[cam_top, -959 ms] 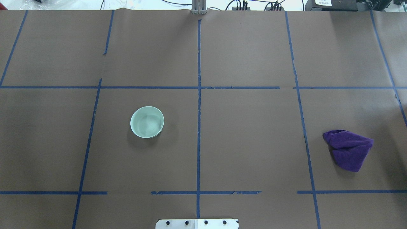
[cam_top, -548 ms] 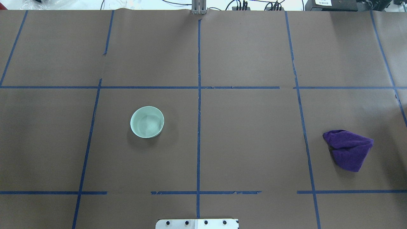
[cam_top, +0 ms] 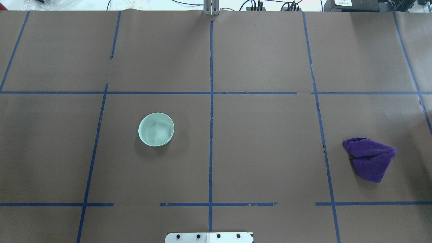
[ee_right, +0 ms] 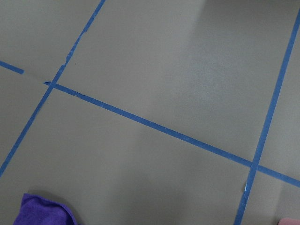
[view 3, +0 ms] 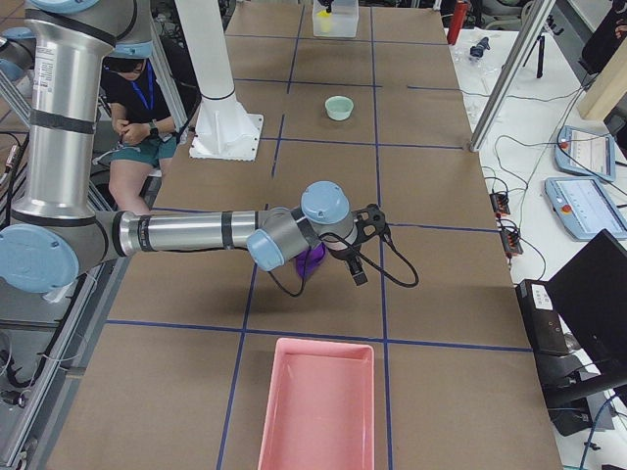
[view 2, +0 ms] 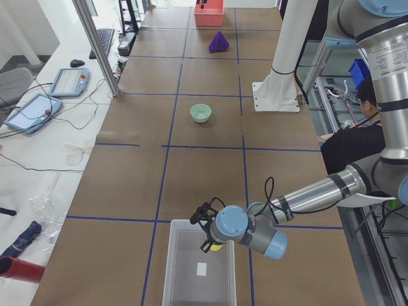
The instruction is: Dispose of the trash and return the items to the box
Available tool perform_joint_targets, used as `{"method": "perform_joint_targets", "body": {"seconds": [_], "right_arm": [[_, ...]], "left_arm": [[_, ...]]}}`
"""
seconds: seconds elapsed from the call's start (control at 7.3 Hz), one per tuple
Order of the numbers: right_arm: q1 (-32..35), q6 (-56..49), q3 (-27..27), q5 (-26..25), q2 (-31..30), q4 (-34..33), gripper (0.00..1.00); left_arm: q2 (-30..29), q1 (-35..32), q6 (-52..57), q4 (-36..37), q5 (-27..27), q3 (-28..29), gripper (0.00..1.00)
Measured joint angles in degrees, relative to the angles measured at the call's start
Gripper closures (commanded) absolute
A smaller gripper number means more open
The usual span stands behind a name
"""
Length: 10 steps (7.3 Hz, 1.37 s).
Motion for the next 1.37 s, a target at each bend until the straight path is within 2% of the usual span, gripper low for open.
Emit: {"method": "perform_joint_targets", "body": {"seconds": [0.14, 0.27, 0.41, 0.55, 0.82, 0.96, 1.23, 1.37], "right_arm": [[-0.1, 0.0, 0.0, 0.0, 0.0, 0.0, 0.00], [-0.1, 0.1, 0.0, 0.0, 0.1, 0.0, 0.00], [-0.2, 0.1, 0.0, 0.1, 0.2, 0.0, 0.00], [-0.3, 0.2, 0.1, 0.1, 0.3, 0.0, 0.00], [-2.0, 4.1, 1.1, 0.0, 1.5, -0.1, 0.00], [-5.3, 10.6, 3.4, -1.7, 1.9, -0.1, 0.00], [-14.6, 23.2, 9.3, -9.0, 0.8, -0.1, 0.00], [-18.7, 26.2, 11.5, -11.8, -0.7, -0.1, 0.00]], "left_arm": [[-0.1, 0.1, -0.1, -0.4, 0.0, -0.1, 0.36], [-0.3, 0.1, -0.3, -1.0, 0.2, -0.2, 0.35], [-0.9, 0.1, -1.6, -1.3, 0.5, -0.8, 0.22], [-1.6, 0.1, -3.8, -1.4, 0.8, -2.0, 0.00], [-2.6, 0.0, -5.9, 0.3, 0.9, -5.7, 0.00], [-3.6, -0.1, -6.2, 3.9, 0.8, -8.3, 0.00], [-5.9, -0.5, -6.2, 10.6, 0.8, -12.6, 0.00], [-6.8, -0.5, -6.2, 11.7, 0.7, -13.2, 0.00]]}}
